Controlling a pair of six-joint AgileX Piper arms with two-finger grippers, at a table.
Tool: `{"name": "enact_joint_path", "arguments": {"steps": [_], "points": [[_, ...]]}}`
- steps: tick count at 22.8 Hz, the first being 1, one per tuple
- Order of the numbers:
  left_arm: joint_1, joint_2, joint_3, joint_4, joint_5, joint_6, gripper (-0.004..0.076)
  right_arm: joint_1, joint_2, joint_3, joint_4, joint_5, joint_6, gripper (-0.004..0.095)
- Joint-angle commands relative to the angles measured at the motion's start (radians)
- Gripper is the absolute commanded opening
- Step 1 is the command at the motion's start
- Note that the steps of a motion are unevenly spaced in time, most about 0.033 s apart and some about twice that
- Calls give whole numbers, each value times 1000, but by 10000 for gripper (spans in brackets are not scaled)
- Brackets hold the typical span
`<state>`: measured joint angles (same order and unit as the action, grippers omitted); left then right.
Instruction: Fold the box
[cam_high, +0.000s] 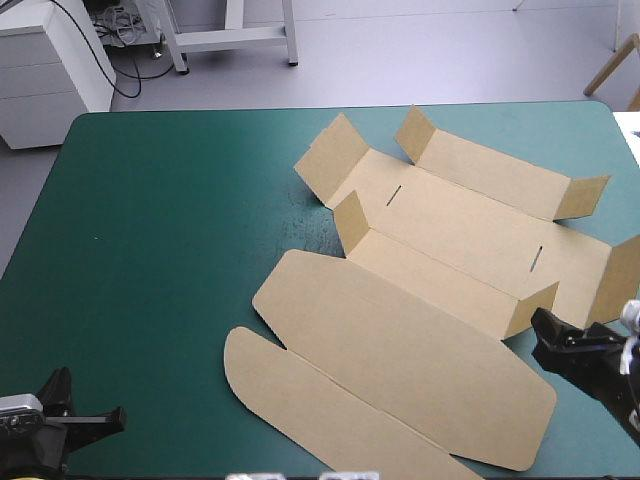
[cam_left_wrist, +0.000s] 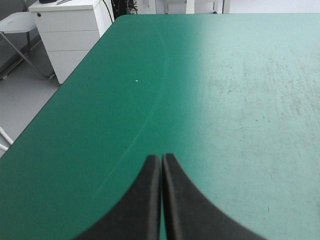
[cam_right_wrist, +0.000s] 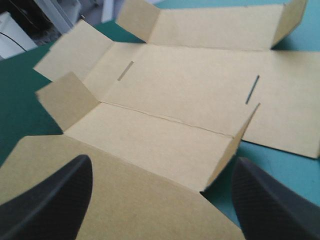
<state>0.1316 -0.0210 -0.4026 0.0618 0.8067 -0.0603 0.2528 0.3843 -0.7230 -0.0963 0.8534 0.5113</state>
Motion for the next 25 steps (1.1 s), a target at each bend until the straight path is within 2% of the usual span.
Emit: {"name": "enact_joint_path", "arguments": {"steps": [1,8,12,14,15,16,18,21,25], "points": [[0,-5,-25,-4,-76,-7,-10,4,142,-94,-60,22,55,717],[0,-5,-25,-2,-76,-11,-10,-11,411,-165,-106,87,51,717],[0,-5,-25,5,-76,-11,-10,-135,526,-167,-76,123,-62,717],[0,-5,-25,7,-76,-11,-10,-307,597,-167,96,110,-253,717],[0,-5,-25,7,-76,-11,-10,-357,626,-167,162,108,-328,717],[0,-5,-25,5,-76,-11,-10,-441,667,-167,286,108,-437,717],[0,-5,-25,5,-76,-11,-10,-544,743,-167,438,120,-560,717],[0,-5,-25,5,-76,-11,-10,-601,807,-167,513,129,-616,717],[0,-5,-25,7,-76,-11,-10,-607,879,-167,561,127,-636,717]]}}
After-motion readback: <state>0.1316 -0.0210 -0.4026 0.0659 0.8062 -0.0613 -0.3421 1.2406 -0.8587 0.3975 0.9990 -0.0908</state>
